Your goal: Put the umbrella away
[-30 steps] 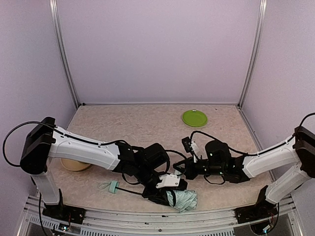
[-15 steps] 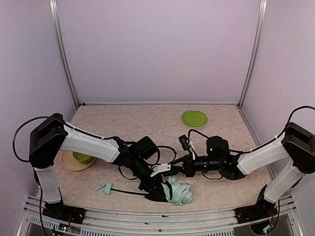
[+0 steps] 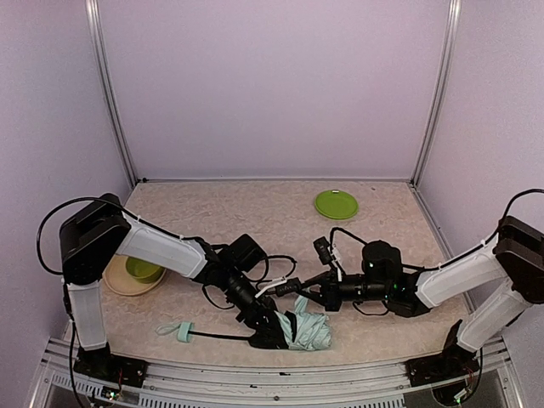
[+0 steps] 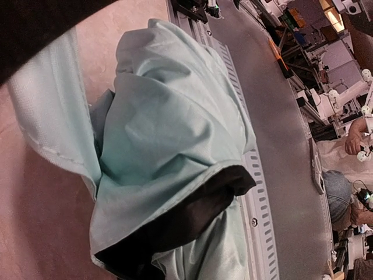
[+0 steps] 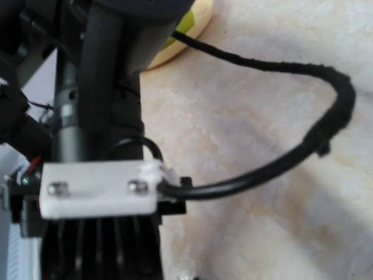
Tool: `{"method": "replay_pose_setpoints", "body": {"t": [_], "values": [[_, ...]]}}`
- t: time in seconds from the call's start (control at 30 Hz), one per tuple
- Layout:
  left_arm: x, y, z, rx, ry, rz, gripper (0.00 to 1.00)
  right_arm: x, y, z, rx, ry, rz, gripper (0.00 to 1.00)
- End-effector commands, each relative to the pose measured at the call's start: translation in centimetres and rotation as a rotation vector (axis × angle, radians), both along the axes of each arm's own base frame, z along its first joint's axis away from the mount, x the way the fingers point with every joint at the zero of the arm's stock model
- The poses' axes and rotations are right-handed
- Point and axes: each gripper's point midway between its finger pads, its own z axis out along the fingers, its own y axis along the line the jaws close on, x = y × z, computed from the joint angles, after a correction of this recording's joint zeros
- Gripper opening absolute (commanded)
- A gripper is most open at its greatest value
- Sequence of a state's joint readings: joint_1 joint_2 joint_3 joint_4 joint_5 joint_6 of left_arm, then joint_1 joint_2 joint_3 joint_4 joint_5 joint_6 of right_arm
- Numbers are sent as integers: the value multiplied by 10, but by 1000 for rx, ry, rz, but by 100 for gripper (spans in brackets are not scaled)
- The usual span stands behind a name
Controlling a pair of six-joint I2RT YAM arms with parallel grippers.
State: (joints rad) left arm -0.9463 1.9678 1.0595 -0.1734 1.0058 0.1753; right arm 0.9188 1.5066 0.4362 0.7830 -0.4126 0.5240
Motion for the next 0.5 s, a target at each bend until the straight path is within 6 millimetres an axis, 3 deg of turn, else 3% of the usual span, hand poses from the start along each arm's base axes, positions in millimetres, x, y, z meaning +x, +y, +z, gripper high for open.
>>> {"method": "replay_pose_setpoints", "body": {"t": [0.0,0.27,0.4,0.47], "values": [[6,23,-37,216,155,120,0,-33,22,81,198,-231,150,0],[31,29,-34,231,140,190,0,-65,36,76,130,-324,240,0],[45,29,-30,220,129,214,0,-65,39,54,45,-340,251,0],[59,33,-32,220,134,237,0,-74,48,47,-5,-378,299,0]]}}
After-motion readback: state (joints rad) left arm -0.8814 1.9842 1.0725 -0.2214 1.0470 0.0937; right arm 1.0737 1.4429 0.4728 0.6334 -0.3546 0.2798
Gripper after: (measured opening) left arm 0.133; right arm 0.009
